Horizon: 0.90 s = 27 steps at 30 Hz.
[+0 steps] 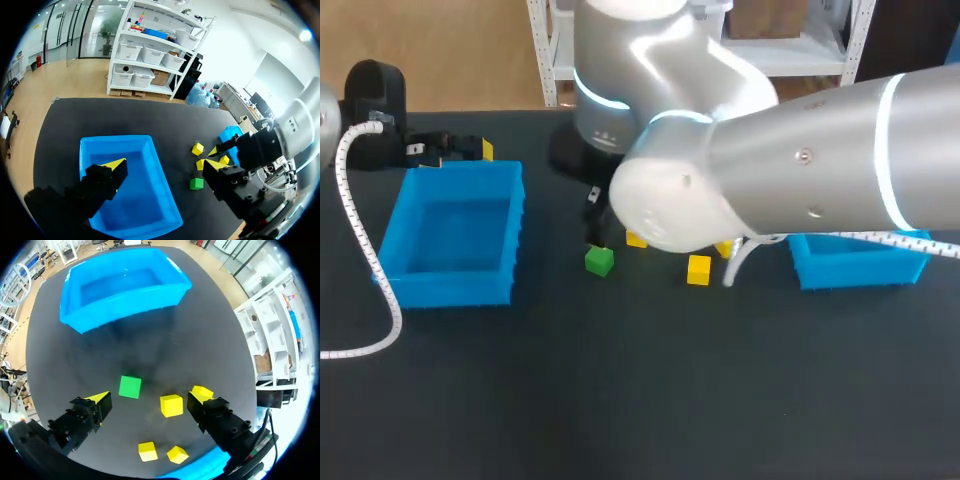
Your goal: Put the green cubes in the right bin and the yellow cubes in the left bin.
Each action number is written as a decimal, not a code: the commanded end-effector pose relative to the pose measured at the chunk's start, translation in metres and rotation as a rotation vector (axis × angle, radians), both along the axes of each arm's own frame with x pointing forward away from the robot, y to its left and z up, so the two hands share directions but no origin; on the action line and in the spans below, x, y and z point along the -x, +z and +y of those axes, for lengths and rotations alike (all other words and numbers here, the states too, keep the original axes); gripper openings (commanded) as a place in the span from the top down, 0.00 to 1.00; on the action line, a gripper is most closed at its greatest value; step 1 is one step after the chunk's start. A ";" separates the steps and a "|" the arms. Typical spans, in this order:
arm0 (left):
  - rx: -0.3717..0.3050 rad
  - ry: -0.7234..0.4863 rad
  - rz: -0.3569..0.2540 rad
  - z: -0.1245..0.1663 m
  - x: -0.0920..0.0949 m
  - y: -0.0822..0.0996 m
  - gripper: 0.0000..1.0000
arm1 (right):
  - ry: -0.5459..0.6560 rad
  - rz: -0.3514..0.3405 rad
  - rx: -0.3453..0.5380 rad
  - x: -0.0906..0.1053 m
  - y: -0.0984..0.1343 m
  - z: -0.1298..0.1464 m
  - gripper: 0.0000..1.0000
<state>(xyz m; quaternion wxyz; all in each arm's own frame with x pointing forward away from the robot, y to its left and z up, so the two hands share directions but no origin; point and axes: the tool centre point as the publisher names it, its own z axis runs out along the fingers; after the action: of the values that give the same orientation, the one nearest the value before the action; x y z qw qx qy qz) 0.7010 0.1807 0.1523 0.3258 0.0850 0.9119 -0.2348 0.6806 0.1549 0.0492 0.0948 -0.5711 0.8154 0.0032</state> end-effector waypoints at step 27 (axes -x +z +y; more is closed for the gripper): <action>0.008 -0.006 -0.006 0.002 0.000 -0.002 0.00 | -0.034 0.083 0.063 0.025 -0.055 0.012 0.65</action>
<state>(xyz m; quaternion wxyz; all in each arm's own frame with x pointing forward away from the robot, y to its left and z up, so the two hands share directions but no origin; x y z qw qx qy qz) 0.7010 0.1807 0.1523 0.3258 0.0850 0.9119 -0.2348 0.6560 0.1668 -0.0038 0.0425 -0.5598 0.8276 -0.0002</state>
